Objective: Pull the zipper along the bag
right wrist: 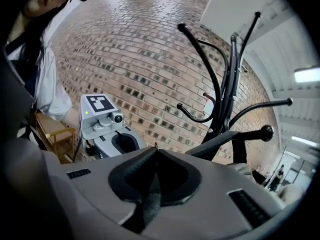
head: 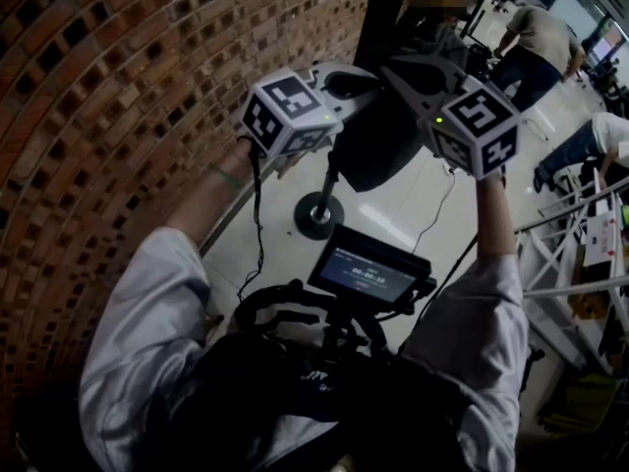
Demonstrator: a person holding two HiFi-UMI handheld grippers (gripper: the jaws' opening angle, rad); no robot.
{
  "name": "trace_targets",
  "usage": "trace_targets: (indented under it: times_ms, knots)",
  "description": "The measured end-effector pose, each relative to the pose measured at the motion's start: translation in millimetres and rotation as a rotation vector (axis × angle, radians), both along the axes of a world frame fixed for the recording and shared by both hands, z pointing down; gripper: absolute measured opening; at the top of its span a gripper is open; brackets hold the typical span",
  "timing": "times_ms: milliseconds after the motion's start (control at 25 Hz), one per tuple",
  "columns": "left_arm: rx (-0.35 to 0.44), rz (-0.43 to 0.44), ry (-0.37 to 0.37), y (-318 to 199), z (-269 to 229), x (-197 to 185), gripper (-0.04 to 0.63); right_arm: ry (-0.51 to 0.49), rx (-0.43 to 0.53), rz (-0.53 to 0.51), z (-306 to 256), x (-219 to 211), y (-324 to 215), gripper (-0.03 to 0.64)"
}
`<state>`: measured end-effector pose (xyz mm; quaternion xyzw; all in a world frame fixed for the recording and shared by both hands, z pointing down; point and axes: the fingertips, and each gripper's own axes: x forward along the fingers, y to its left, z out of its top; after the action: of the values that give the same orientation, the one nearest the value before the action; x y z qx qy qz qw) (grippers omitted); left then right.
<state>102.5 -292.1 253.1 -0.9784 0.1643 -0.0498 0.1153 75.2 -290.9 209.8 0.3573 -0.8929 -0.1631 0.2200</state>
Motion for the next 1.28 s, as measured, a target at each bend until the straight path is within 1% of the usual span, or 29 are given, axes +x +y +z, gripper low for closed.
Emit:
trace_targets:
  times_ms: [80, 160, 320, 480, 560, 640, 760, 880, 960, 1080, 1120, 1160, 1200, 1280]
  knots:
    - [-0.003, -0.005, 0.013, 0, 0, -1, 0.015, 0.079, 0.029, 0.010, 6, -5, 2, 0.011]
    - [-0.007, -0.011, 0.031, 1, -1, -2, 0.017, 0.135, 0.033, 0.013, 13, -7, 4, 0.009]
    - [-0.019, -0.022, 0.068, 1, 0, -4, 0.017, 0.124, -0.014, -0.003, 19, -8, 4, 0.009]
    - [-0.028, -0.024, 0.081, 1, 6, -8, 0.018, 0.111, -0.032, -0.004, 24, -11, 3, 0.011]
    - [-0.025, -0.032, 0.081, 1, 7, -9, 0.020, 0.120, -0.028, 0.003, 25, -13, 4, 0.011]
    - [-0.026, -0.041, 0.077, 2, 10, -10, 0.020, 0.143, -0.016, 0.014, 28, -14, 4, 0.011]
    - [-0.037, -0.057, 0.078, 2, 19, -12, 0.021, 0.211, 0.018, 0.033, 35, -16, 5, 0.012]
    - [-0.054, -0.074, 0.100, -1, 23, -14, 0.023, 0.254, 0.039, 0.041, 40, -16, 3, 0.012]
    - [-0.070, -0.084, 0.123, -3, 21, -15, 0.025, 0.240, 0.046, 0.044, 38, -15, 1, 0.012]
    - [-0.079, -0.113, 0.143, -5, 20, -18, 0.025, 0.182, 0.083, 0.069, 35, -12, -1, 0.015]
    - [-0.080, -0.124, 0.144, -4, 20, -19, 0.025, 0.149, 0.091, 0.076, 34, -11, 0, 0.017]
    - [-0.081, -0.133, 0.145, -4, 21, -19, 0.025, 0.107, 0.090, 0.078, 32, -11, 2, 0.036]
    - [-0.085, -0.141, 0.146, -2, 23, -20, 0.025, 0.054, 0.080, 0.075, 30, -10, 5, 0.069]
    - [-0.096, -0.155, 0.158, -1, 26, -21, 0.025, -0.052, 0.048, 0.072, 27, -6, 11, 0.084]
